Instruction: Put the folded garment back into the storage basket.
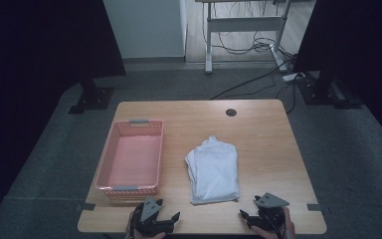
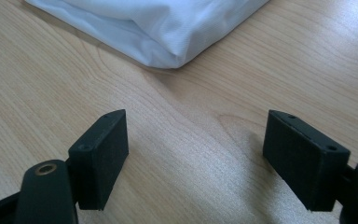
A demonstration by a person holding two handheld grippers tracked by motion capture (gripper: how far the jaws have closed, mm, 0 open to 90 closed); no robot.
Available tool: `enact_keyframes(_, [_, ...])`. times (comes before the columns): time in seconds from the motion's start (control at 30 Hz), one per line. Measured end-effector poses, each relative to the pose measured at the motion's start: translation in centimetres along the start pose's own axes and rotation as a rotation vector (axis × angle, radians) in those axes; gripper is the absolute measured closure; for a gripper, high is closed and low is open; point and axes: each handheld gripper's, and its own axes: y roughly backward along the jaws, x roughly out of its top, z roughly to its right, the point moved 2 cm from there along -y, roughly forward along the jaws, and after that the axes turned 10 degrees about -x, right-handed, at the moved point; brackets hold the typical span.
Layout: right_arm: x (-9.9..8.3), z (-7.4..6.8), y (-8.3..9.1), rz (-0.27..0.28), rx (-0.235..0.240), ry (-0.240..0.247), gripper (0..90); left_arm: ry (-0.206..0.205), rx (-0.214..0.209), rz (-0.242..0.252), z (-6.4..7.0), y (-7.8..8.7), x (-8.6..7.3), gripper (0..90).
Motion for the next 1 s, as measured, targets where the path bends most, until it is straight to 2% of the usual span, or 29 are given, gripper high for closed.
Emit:
enact_keyframes(0.17, [0.1, 0.0, -0.1, -0.009, -0.005, -0.002, 21.8, -0.007, 0.013, 0.006, 0.0, 0.2, 0.2, 19.2])
enact_keyframes(0.23, [0.1, 0.0, -0.1, -0.008, -0.006, -0.002, 21.8, 0.006, 0.021, 0.012, -0.1, 0.3, 0.2, 19.7])
enact_keyframes(0.27, [0.1, -0.1, 0.0, -0.008, -0.008, -0.003, 21.8, 0.004, 0.037, 0.008, -0.2, 0.2, 0.2, 19.6])
enact_keyframes(0.43, [0.0, 0.0, 0.0, -0.002, -0.003, -0.004, 21.7, 0.001, 0.055, 0.033, 0.0, 0.4, 0.9, 20.0])
enact_keyframes(0.77, [0.0, -0.1, 0.0, -0.003, -0.006, -0.008, 21.6, -0.021, 0.042, 0.037, 0.4, 0.1, 1.7, 20.5])
enact_keyframes(1.0, [0.0, -0.1, 0.0, -0.002, -0.005, -0.007, 21.5, -0.022, 0.043, 0.043, 0.5, 0.0, 2.2, 20.7])
